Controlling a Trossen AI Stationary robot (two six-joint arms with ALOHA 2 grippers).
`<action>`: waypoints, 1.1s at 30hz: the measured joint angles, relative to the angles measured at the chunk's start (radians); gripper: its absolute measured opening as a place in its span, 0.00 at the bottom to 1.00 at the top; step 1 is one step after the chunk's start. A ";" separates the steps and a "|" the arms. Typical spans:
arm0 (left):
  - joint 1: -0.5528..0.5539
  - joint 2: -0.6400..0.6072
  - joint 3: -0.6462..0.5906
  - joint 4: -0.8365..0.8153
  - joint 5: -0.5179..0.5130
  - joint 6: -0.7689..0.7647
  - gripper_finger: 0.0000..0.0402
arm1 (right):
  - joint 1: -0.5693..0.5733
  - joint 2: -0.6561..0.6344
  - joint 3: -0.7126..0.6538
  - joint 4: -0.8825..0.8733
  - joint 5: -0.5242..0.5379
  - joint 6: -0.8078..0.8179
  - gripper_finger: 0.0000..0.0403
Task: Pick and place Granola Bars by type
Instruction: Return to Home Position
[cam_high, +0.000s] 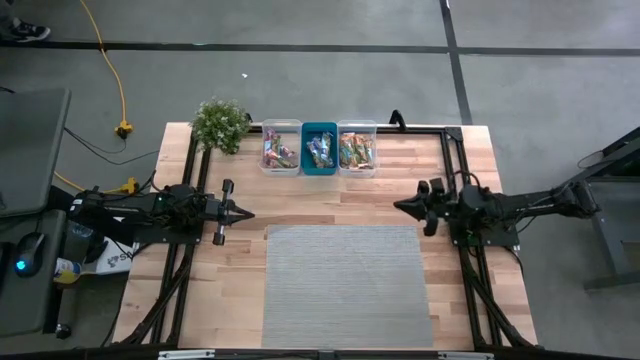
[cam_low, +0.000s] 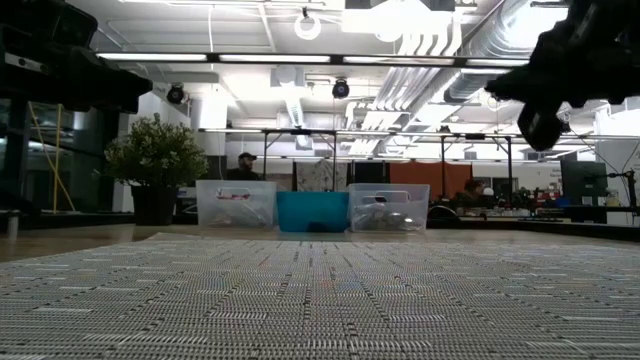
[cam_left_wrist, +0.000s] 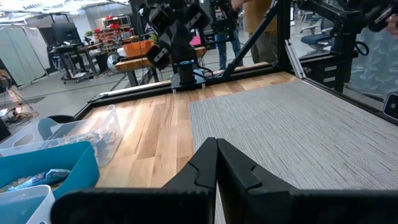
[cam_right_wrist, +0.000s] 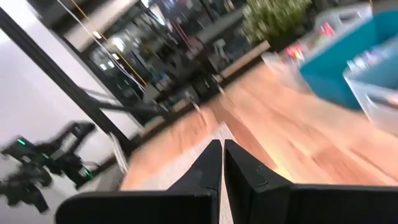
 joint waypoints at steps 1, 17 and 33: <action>0.000 0.000 0.000 0.000 0.000 0.000 0.00 | 0.000 0.000 0.000 -0.029 0.000 0.005 0.00; 0.000 0.000 0.000 0.000 0.000 0.000 0.00 | 0.000 0.000 0.000 -0.373 -0.045 0.025 0.00; 0.000 0.000 0.000 0.000 0.000 0.000 0.00 | 0.000 0.013 0.001 -0.405 -0.134 -0.047 0.00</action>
